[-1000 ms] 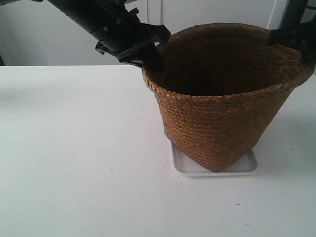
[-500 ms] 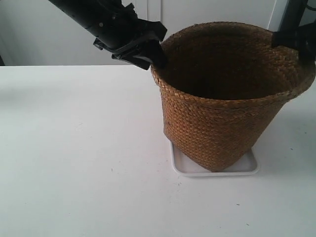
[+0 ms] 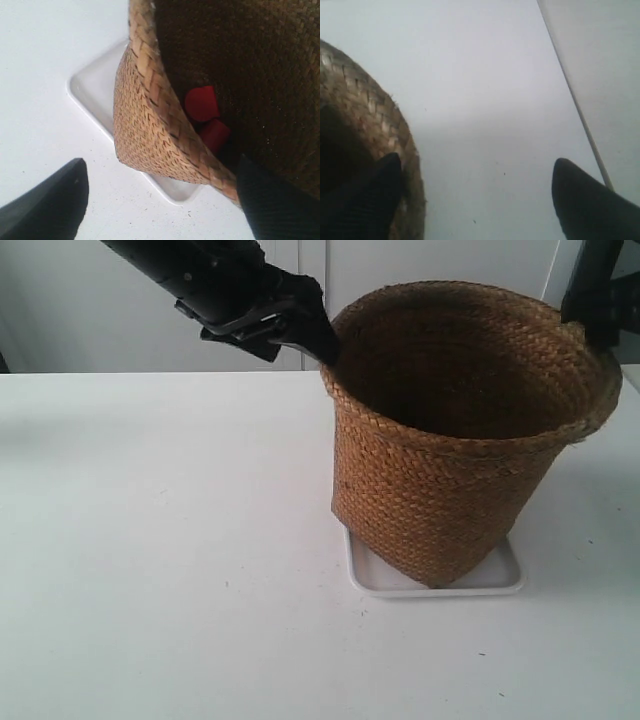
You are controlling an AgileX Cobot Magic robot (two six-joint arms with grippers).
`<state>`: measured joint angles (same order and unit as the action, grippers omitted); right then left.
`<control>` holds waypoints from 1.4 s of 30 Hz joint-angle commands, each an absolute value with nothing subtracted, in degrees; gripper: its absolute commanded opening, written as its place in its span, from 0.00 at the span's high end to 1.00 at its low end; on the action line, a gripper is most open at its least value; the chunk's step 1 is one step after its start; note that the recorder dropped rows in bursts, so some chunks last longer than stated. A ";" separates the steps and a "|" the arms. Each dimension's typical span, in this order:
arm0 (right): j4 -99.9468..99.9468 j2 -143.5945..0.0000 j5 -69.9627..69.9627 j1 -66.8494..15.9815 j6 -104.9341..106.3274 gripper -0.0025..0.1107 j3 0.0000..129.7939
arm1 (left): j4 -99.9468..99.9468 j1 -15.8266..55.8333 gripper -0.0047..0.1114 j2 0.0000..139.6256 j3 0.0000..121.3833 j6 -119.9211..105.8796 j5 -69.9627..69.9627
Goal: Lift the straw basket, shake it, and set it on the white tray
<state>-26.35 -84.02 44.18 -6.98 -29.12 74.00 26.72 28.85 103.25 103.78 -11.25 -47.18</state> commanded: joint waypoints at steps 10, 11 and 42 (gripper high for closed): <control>-26.81 -64.55 32.82 -6.25 -29.03 0.45 72.87 | 18.54 28.69 0.25 91.42 101.74 -10.47 -37.17; -27.93 -61.91 32.37 -6.25 -30.81 0.48 72.11 | 18.54 28.69 0.25 88.01 99.29 -10.71 -35.04; -30.66 0.00 47.18 -6.25 -38.75 0.49 48.48 | -8.18 28.69 0.25 22.31 8.78 6.61 25.59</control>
